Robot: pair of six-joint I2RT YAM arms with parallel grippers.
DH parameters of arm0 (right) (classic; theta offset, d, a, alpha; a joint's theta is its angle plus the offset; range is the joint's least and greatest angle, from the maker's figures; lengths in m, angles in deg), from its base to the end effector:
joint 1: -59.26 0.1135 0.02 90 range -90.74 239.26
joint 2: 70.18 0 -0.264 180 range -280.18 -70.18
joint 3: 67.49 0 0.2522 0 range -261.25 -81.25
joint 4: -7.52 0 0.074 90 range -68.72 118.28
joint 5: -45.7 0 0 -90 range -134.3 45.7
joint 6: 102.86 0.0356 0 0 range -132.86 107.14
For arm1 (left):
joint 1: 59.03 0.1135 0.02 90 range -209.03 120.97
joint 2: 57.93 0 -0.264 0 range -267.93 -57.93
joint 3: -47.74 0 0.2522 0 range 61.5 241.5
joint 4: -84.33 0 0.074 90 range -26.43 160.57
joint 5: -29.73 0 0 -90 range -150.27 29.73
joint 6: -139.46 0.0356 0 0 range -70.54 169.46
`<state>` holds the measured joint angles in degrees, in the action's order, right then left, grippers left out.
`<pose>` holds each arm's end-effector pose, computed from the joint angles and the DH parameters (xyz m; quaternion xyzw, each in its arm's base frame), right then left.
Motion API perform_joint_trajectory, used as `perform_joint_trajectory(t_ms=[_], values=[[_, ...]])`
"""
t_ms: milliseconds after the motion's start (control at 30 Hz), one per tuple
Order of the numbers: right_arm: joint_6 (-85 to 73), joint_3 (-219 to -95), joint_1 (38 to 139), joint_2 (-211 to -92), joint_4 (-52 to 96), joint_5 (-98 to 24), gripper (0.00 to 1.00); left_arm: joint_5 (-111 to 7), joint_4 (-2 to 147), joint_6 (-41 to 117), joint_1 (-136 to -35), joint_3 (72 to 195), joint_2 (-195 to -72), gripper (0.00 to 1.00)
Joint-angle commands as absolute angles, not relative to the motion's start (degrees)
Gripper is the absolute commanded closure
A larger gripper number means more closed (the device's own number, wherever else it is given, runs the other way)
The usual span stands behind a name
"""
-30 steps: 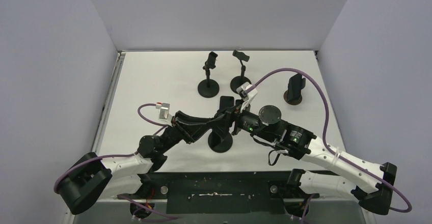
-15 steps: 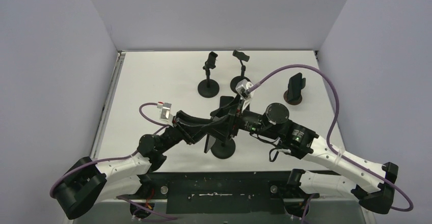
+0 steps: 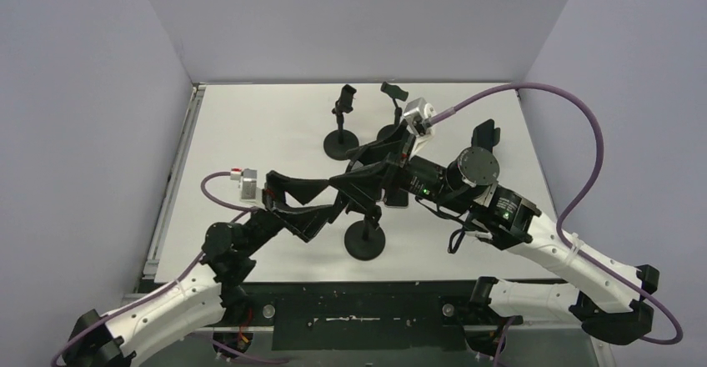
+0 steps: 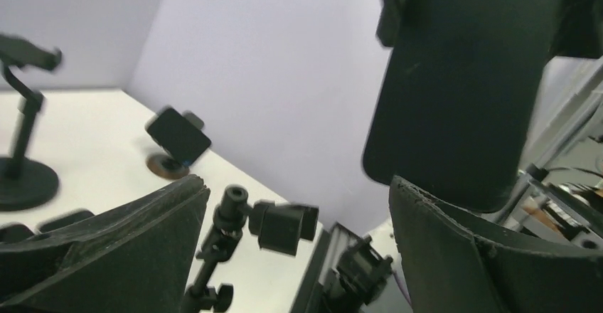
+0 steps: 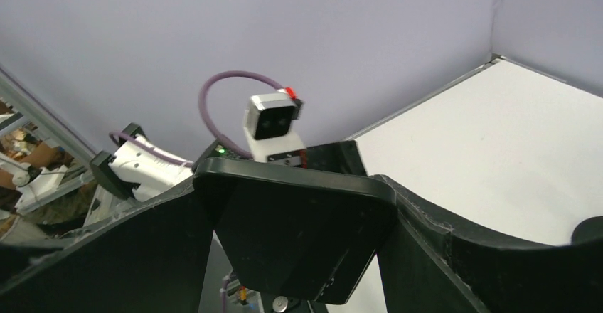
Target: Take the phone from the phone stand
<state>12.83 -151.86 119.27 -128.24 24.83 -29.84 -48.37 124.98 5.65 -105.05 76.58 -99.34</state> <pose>0.0990 0.1894 0.4663 -0.2815 0.5874 0.5729 0.4975 0.1087 -0.1232 0.2845 0.0987 0.5099 -0.6400 0.5663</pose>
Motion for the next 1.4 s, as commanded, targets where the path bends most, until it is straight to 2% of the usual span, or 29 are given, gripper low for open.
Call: perform_joint_trajectory(t_ms=[0,100,200,500,600,800,900,967,1100,1267,1367], values=[[11.2,-157.3,118.9,-129.2,25.3,-36.2,1.00,-59.8,106.1,16.8,-104.8,83.0,-88.5,0.03],[11.2,-159.0,118.8,-130.0,27.3,-41.1,1.00,-71.1,98.1,21.5,-104.7,84.4,-80.8,0.02],[11.6,-161.8,118.6,-132.3,30.8,-46.9,1.00,-73.1,91.9,26.7,-104.8,88.7,-78.0,0.03],[12.6,-167.9,118.2,-138.9,35.1,-52.4,1.00,-48.8,76.6,35.0,-104.7,107.2,-91.7,0.03],[13.2,-169.3,118.1,-140.4,35.7,-52.2,1.00,-46.2,76.1,35.5,-104.7,108.1,-94.0,0.05],[13.6,-170.9,117.9,-142.1,37.2,-51.6,1.00,-48.2,76.1,37.6,-104.8,108.3,-95.5,0.11],[13.7,-170.9,117.9,-142.3,37.0,-51.2,1.00,-50.7,75.8,38.3,-104.7,108.7,-96.6,0.18],[13.5,-170.8,117.9,-142.4,36.8,-51.0,1.00,-52.5,76.1,38.9,-104.8,108.7,-97.4,0.27],[13.3,-170.4,117.9,-142.5,36.5,-51.2,1.00,-51.2,78.5,38.5,-104.8,108.2,-98.5,0.36],[13.3,-170.5,117.9,-142.8,36.3,-50.7,1.00,-50.5,80.2,37.9,-104.8,107.9,-100.2,0.54],[13.4,-170.3,117.9,-143.0,36.3,-50.5,1.00,-50.3,81.7,37.2,-104.7,107.7,-101.0,0.62]])
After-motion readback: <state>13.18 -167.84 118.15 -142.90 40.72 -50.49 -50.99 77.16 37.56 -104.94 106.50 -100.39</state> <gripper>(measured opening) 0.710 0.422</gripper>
